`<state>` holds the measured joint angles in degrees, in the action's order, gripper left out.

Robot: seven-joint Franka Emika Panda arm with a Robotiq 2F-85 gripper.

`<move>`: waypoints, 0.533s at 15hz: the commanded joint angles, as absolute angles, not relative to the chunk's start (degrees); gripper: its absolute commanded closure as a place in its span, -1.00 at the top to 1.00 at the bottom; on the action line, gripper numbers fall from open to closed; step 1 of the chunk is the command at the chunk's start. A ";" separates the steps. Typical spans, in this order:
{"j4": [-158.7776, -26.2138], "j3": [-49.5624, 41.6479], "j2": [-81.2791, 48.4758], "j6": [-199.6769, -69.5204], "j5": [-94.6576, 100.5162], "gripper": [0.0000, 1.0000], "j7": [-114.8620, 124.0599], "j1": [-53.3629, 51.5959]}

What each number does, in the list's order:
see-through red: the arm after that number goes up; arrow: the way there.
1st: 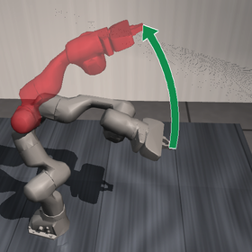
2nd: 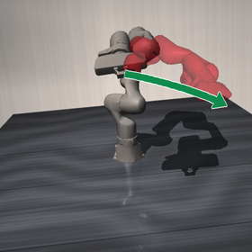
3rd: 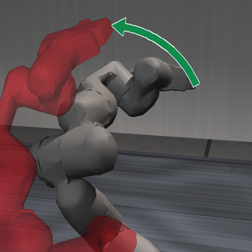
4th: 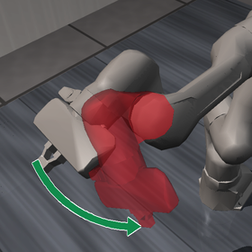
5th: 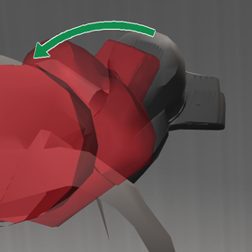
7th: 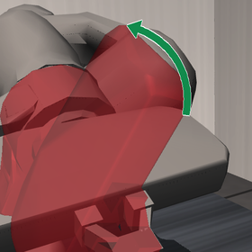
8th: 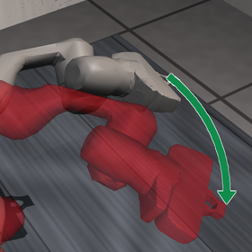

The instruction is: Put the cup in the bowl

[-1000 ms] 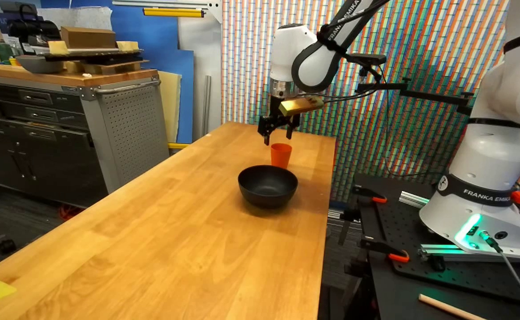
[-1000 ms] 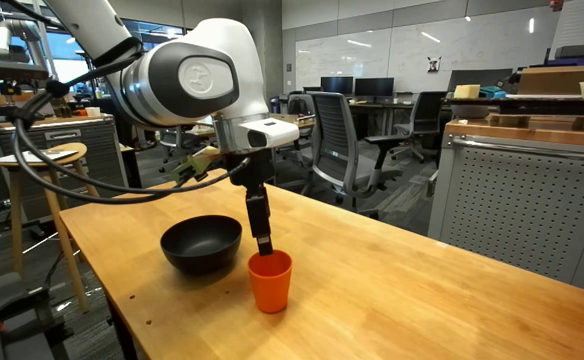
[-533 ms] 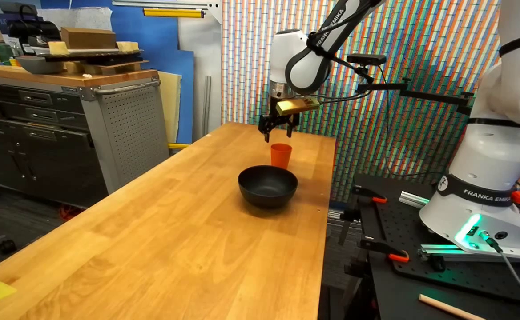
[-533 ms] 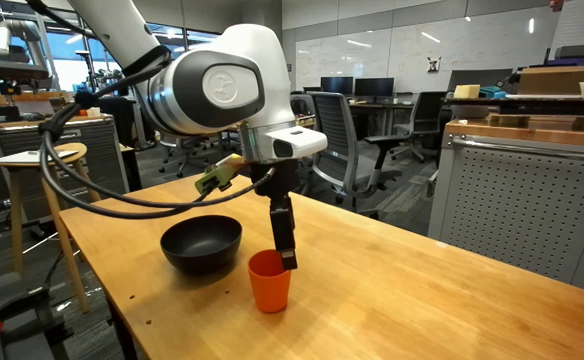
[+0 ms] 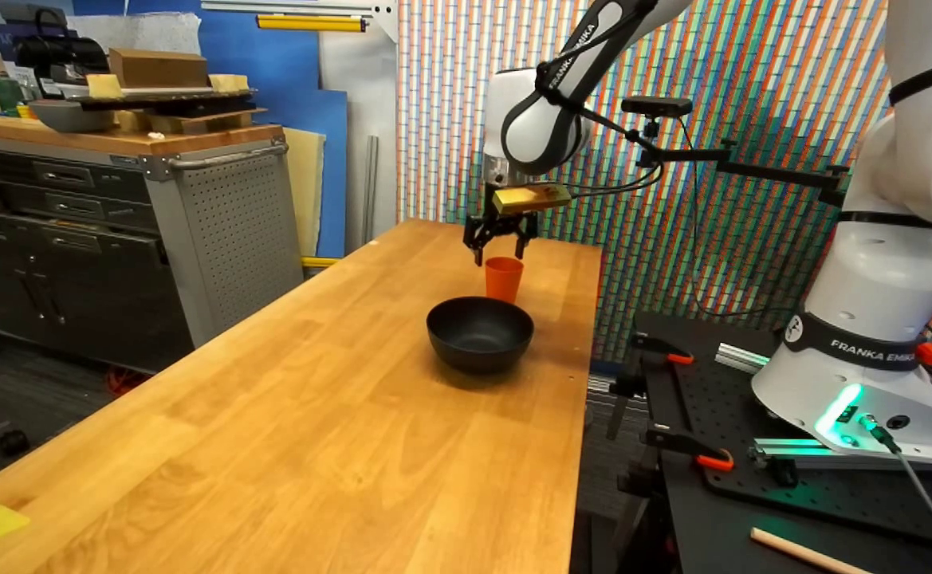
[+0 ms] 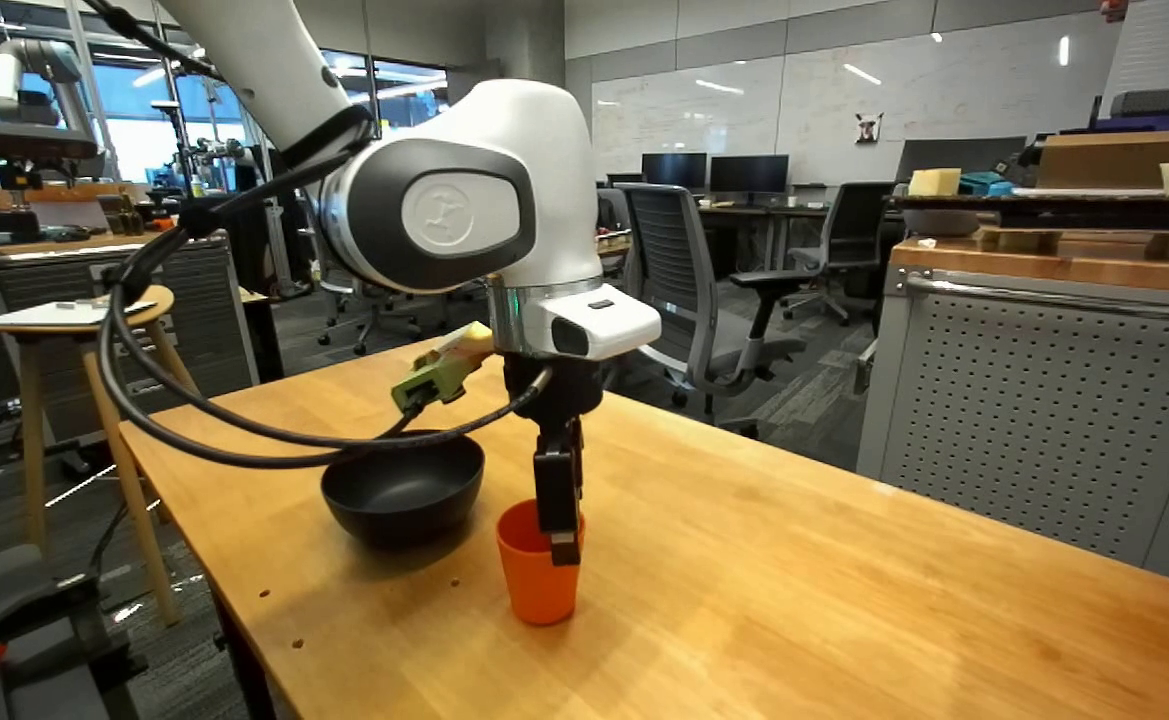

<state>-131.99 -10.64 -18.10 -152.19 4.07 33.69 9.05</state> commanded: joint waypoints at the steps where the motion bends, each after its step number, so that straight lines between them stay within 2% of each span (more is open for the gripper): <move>1: -130.60 -10.96 -18.88 -150.39 -1.56 0.50 29.03 9.04; 2: -130.66 -11.19 -19.01 -150.37 -2.33 0.45 28.69 8.90; 4: -130.50 -11.18 -19.18 -149.68 -4.34 0.13 27.65 9.02; 5: -130.36 -11.31 -19.08 -149.09 -5.01 0.06 27.44 9.08; 7: -130.12 -11.41 -19.02 -148.06 -6.39 0.13 27.22 9.31; 8: -130.29 -11.51 -18.39 -147.00 -6.86 0.06 27.49 9.24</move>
